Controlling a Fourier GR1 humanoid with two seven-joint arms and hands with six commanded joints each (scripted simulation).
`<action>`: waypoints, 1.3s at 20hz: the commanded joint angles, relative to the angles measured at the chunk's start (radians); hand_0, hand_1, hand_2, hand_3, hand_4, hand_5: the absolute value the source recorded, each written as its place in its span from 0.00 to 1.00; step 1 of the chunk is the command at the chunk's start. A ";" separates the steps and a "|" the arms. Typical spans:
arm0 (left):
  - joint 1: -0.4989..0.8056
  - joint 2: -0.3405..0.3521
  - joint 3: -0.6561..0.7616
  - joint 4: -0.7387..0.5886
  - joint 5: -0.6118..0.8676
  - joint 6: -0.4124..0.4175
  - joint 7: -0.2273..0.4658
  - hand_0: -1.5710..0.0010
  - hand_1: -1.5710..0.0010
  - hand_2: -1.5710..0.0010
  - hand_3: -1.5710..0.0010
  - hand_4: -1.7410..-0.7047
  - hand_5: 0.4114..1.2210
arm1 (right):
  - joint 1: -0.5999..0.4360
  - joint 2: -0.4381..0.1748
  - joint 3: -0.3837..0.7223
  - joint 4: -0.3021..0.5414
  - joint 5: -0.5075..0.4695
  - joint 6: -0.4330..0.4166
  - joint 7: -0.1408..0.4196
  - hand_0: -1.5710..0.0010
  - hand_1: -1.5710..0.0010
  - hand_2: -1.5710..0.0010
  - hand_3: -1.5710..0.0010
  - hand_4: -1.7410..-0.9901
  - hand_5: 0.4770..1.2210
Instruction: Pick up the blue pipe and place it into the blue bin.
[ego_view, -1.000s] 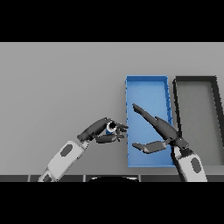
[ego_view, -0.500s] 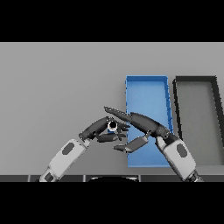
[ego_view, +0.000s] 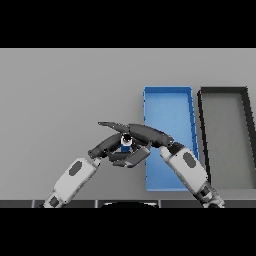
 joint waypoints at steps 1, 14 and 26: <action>-0.006 -0.007 -0.001 0.008 -0.001 -0.001 -0.008 0.00 0.00 0.00 0.11 0.02 1.00 | -0.013 0.002 0.001 0.013 0.000 0.012 -0.008 0.97 0.95 0.93 0.97 0.63 0.06; 0.000 -0.007 -0.009 -0.006 -0.047 0.045 -0.051 0.07 0.08 0.08 0.62 0.02 0.99 | -0.026 0.046 0.028 0.041 0.019 0.010 -0.072 0.07 0.07 0.07 0.10 0.38 0.77; -0.034 0.070 -0.038 0.003 -0.091 -0.030 -0.079 0.74 0.79 0.79 0.91 0.67 0.87 | 0.016 0.147 -0.010 0.009 0.051 0.078 0.008 0.01 0.01 0.01 0.01 0.34 0.98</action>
